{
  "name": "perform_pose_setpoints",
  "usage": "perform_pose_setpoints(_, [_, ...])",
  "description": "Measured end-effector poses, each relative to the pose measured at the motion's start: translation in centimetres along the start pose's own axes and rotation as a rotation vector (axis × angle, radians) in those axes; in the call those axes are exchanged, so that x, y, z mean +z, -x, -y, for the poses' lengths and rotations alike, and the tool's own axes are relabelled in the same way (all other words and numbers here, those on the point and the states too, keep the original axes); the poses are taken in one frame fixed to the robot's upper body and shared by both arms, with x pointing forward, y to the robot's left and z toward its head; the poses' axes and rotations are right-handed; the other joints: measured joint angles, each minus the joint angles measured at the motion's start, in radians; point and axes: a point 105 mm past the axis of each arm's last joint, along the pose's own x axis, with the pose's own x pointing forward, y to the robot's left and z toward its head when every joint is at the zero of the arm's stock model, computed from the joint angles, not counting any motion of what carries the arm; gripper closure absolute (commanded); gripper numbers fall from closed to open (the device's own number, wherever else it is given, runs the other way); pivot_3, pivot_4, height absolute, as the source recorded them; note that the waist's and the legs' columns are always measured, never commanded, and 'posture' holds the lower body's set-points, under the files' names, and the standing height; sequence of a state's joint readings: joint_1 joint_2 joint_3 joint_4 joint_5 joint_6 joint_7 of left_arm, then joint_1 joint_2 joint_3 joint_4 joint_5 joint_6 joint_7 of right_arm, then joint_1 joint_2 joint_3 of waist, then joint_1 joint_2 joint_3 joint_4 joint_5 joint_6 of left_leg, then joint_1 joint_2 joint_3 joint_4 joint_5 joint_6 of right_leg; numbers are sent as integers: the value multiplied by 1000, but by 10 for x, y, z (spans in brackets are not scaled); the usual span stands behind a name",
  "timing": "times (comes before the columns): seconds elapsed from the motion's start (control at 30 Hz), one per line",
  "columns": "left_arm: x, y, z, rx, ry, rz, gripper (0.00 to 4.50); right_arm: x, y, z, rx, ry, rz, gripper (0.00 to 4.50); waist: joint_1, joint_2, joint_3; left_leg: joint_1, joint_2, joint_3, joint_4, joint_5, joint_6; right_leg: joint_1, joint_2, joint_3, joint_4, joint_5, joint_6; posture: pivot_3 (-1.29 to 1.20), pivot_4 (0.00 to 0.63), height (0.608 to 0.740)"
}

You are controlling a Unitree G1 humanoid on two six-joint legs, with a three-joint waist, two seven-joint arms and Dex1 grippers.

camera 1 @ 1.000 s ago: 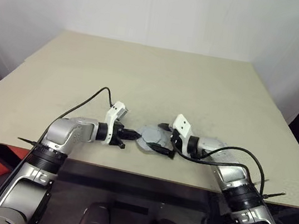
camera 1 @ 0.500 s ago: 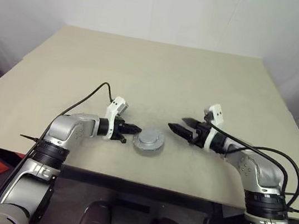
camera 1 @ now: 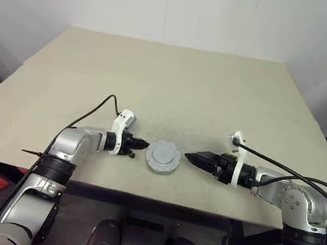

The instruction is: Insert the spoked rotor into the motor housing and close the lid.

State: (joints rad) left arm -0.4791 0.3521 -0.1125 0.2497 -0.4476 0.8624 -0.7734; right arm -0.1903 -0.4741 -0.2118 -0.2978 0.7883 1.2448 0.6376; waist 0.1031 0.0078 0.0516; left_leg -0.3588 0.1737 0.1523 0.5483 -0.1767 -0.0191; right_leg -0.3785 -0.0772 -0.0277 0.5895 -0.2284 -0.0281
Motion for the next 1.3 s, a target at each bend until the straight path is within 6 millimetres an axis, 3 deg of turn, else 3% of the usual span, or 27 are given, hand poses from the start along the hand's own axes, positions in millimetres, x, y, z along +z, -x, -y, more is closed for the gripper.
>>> perform_pose_setpoints(0.17, [26,12,-16,47,58,120,4500,3,0,1,-10,15,20,38,0,0,0,0,0,0,1,1,-1,0,0,0,1,2,0,0,0,740])
perform_pose_setpoints(0.3, [46,20,-6,-31,82,169,4500,2,-2,0,-5,26,14,38,4,0,0,-2,0,-1,2,-1,1,-1,0,0,1,2,-1,0,0,740])
perform_pose_setpoints(0.4, [42,20,10,-129,90,127,4500,2,-2,1,-12,36,9,38,5,0,0,-6,0,-1,4,-1,3,-4,0,0,1,2,-1,0,0,740])
perform_pose_setpoints(0.6, [7,10,33,-221,26,-62,4500,1,-1,3,-25,50,8,38,6,0,0,-7,1,-1,8,-2,3,-4,0,-1,3,3,-1,0,0,740])
perform_pose_setpoints(1.0, [0,11,33,-219,13,-82,4500,-13,1,8,-59,-17,-39,38,7,1,-1,9,1,-1,12,-3,4,12,0,0,4,-2,6,0,0,740])
perform_pose_setpoints(1.13, [-1,9,34,-219,5,-78,4500,-20,4,3,8,-220,-24,38,10,2,-1,9,0,-1,12,-3,4,12,0,0,4,0,2,0,0,740])
perform_pose_setpoints(1.3, [0,6,35,-216,-7,-65,4500,-30,-1,2,-1,-338,-58,38,22,2,-1,9,0,-1,12,-2,3,12,-1,0,4,-2,6,0,0,740])
